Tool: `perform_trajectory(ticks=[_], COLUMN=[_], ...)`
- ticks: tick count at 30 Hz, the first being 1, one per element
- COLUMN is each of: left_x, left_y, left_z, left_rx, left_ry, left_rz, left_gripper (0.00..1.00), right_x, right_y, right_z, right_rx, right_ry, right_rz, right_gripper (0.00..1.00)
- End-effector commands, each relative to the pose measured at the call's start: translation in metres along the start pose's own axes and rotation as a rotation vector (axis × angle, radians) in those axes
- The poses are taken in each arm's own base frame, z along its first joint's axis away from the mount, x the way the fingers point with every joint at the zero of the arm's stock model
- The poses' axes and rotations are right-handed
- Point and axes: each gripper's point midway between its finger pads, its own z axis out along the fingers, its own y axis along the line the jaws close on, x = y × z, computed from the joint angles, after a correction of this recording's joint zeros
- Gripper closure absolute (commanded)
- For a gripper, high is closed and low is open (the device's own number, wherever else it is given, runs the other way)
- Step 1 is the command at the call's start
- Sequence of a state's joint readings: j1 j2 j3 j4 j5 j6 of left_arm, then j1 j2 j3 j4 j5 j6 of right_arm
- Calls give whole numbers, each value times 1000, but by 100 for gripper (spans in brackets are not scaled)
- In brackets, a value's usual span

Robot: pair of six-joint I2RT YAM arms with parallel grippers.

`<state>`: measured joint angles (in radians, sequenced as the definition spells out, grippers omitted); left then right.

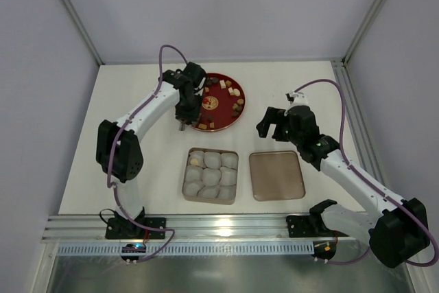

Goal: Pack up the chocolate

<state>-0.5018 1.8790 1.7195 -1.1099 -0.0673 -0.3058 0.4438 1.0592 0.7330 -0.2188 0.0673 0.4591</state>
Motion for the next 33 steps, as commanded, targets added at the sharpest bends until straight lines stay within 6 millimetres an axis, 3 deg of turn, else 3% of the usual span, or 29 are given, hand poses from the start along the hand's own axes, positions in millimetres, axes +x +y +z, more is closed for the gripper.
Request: perform_trajectory(ticks=[1, 8, 19, 33], left_x=[-8, -15, -28, -17], left_y=[-2, 0, 1, -4], left_z=[-2, -12, -43, -64], left_rx=[12, 2, 8, 59], left_ry=[-34, -59, -131, -137], left_rz=[6, 4, -5, -19], left_gripper=[67, 75, 76, 76], right_x=[-17, -18, -15, -15], right_y=[9, 11, 10, 11], right_z=[-6, -5, -2, 1], right_rx=[-22, -27, -26, -31], right_ry=[-48, -49, -40, -38], right_rz=[-3, -2, 3, 8], right_gripper=[0, 0, 0, 0])
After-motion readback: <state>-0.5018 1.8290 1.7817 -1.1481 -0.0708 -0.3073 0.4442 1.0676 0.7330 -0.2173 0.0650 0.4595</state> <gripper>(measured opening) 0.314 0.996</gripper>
